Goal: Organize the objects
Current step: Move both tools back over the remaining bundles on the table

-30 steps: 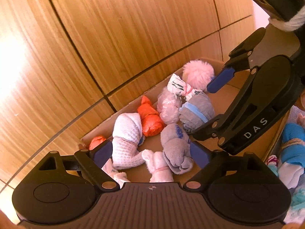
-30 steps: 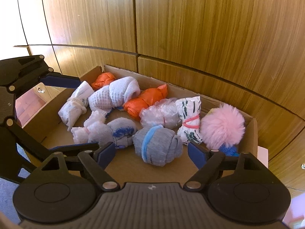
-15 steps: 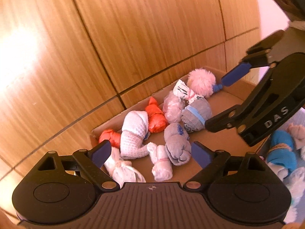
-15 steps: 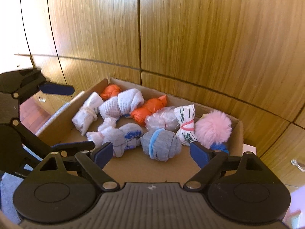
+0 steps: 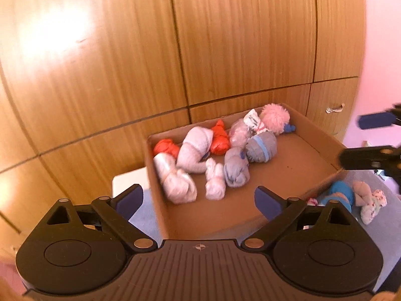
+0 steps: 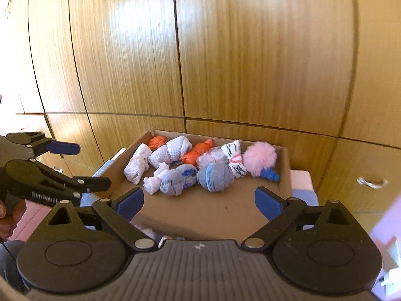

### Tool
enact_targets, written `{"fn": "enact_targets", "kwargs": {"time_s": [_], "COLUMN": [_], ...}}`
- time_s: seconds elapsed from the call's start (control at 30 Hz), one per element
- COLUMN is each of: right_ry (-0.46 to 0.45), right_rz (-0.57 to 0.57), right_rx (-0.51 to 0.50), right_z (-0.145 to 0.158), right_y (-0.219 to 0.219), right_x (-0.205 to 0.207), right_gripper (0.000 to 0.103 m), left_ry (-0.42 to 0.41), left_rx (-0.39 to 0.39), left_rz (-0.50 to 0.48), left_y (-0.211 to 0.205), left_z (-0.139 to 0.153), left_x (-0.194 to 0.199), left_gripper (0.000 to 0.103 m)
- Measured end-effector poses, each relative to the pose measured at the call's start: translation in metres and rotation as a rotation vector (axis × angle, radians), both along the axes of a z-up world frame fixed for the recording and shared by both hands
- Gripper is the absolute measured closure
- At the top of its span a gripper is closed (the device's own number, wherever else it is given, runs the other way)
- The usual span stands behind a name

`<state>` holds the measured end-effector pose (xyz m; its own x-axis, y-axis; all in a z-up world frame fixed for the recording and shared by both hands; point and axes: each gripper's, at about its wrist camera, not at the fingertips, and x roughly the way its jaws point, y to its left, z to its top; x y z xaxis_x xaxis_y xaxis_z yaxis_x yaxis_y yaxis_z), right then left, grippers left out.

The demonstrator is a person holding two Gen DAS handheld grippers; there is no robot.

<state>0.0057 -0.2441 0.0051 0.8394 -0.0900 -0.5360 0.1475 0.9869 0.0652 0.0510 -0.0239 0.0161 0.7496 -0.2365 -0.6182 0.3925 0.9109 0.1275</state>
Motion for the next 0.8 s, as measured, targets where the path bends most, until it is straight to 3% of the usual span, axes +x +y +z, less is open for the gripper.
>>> {"fn": "enact_targets", "kwargs": {"time_s": [0.33, 0.6, 0.8], "right_ry": [-0.030, -0.006, 0.002], "right_rz": [-0.091, -0.074, -0.129], "right_rx": [0.043, 0.008, 0.018], "right_z": [-0.047, -0.075, -0.085], "right_y": [0.038, 0.060, 0.054], "right_x": [-0.070, -0.062, -0.050], "right_gripper": [0.005, 0.005, 0.005], "left_ry": [0.033, 0.071, 0.079], "left_rx": [-0.098, -0.140, -0.159], "left_rz": [0.088, 0.140, 0.159], "left_y": [0.033, 0.043, 0.050], "left_z": [-0.034, -0.056, -0.064], "left_x": [-0.054, -0.065, -0.069], "left_gripper": [0.003, 0.003, 0.003]}}
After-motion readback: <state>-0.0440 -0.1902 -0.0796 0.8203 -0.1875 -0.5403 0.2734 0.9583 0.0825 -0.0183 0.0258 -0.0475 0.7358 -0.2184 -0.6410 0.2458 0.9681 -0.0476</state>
